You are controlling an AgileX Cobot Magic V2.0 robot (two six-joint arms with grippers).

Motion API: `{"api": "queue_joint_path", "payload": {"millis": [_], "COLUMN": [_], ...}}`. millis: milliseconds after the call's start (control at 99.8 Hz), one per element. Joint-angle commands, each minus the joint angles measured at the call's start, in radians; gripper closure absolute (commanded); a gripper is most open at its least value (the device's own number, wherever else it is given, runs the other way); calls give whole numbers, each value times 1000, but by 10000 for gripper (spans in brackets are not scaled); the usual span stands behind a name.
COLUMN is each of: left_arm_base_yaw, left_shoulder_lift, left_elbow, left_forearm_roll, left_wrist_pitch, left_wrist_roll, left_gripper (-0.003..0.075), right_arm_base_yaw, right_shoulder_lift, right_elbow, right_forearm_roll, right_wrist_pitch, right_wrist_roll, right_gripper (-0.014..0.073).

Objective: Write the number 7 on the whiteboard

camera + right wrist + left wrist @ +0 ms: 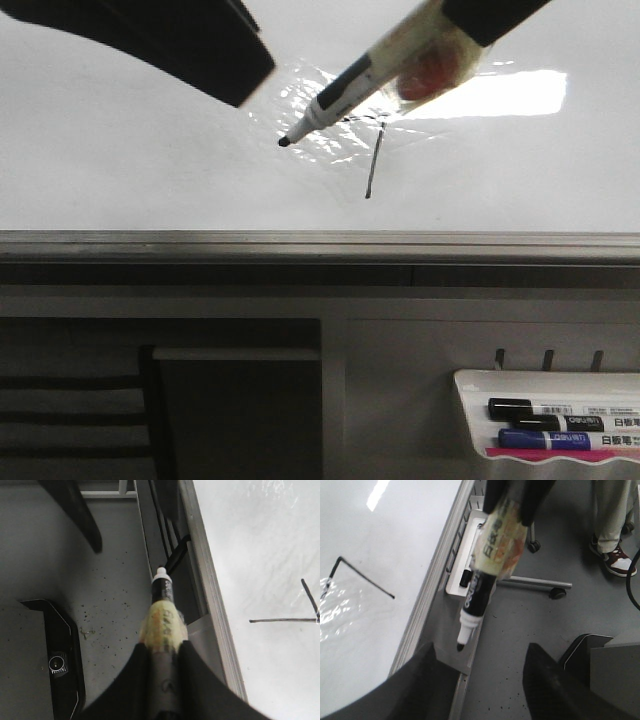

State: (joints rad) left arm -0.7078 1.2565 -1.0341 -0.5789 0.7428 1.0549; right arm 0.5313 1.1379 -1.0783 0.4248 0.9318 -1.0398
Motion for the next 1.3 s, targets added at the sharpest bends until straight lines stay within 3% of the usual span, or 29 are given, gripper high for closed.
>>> {"api": "queue_joint_path", "payload": {"millis": [0,351,631,802,882,972,1152,1293], "left_arm_base_yaw": [-36,-68,-68,-68,-68,-68,-66,-66], "left_shoulder_lift": [30,148,148,148,148,148,148,141], "left_elbow": [-57,-127,-127,-127,-127,-127,-127,-127], "left_forearm_roll": [-40,-42,-42,-42,-42,-42,-30,116], "left_wrist_pitch": [-61,-70,-70,-62,-60,-60,-53,-53], "left_wrist_roll": [34,41,41,41,41,41,30,-127], "left_gripper": [355,365,629,733,741,741,741,741], "right_arm_base_yaw": [4,4,4,4,4,4,2,2], "right_shoulder_lift": [-25,-25,-24,-24,-24,-24,-28,-68], "right_elbow": [-34,-34,-34,-34,-34,-34,-34,-34], "right_forearm_roll": [23,23,40,44,44,44,34,-60], "right_wrist_pitch": [-35,-29,-25,-18,-18,-20,-24,-51], "right_wrist_roll": [-21,-21,-18,-18,-17,-17,-3,98], "right_gripper": [629,629,629,629,622,558,281,262]}}
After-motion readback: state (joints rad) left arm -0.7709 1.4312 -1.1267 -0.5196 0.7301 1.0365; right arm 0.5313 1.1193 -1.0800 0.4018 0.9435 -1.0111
